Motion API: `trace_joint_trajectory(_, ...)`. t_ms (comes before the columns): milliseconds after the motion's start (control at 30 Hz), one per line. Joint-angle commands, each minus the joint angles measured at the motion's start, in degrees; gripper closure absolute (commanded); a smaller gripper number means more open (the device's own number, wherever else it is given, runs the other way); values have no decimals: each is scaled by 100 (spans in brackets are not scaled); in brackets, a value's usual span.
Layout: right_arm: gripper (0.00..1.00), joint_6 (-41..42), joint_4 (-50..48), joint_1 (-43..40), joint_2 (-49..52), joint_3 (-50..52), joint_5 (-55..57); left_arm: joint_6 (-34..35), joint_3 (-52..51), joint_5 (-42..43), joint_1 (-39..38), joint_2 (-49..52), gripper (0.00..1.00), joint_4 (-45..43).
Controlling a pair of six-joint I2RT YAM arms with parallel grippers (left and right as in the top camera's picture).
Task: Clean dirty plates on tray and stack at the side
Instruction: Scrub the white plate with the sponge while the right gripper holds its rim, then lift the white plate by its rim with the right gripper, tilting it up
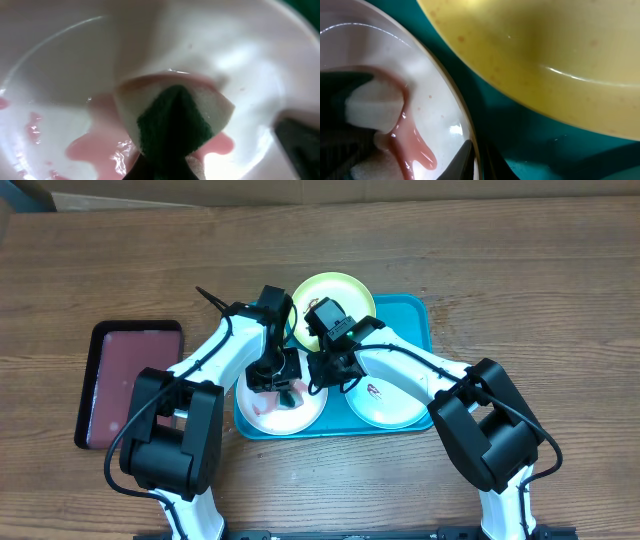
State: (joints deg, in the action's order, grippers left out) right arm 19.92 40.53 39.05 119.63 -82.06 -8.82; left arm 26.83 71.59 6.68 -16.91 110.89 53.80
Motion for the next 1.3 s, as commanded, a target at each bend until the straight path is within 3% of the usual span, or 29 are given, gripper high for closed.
trace_joint_trajectory(0,91,22,26,-31,9,103,170,114,-271,-1493,17,131,96,343)
trace_joint_trajectory(167,91,22,26,-33,9,103,173,623,-269,-2706,15,131,96,713)
trace_joint_trajectory(333,94,22,28,-33,9,103,173,715,-142,-3139,15,127,96,866)
trace_joint_trajectory(533,96,26,122,-13,-22,35,164,1648,1043,-3884,24,26,96,1989)
trace_joint_trajectory(767,96,22,551,48,-404,-509,166,1622,2752,-3084,214,-450,96,2699)
trace_joint_trajectory(900,96,-109,752,109,-750,-791,389,1200,3095,-2179,573,-911,96,2719)
trace_joint_trajectory(1067,96,-109,1399,424,-1169,-1145,2092,887,3095,-1414,1311,-1344,96,2979)
trace_joint_trajectory(1267,96,-109,1921,1069,-1320,-1615,4256,750,3088,-1357,2256,-1379,96,3320)
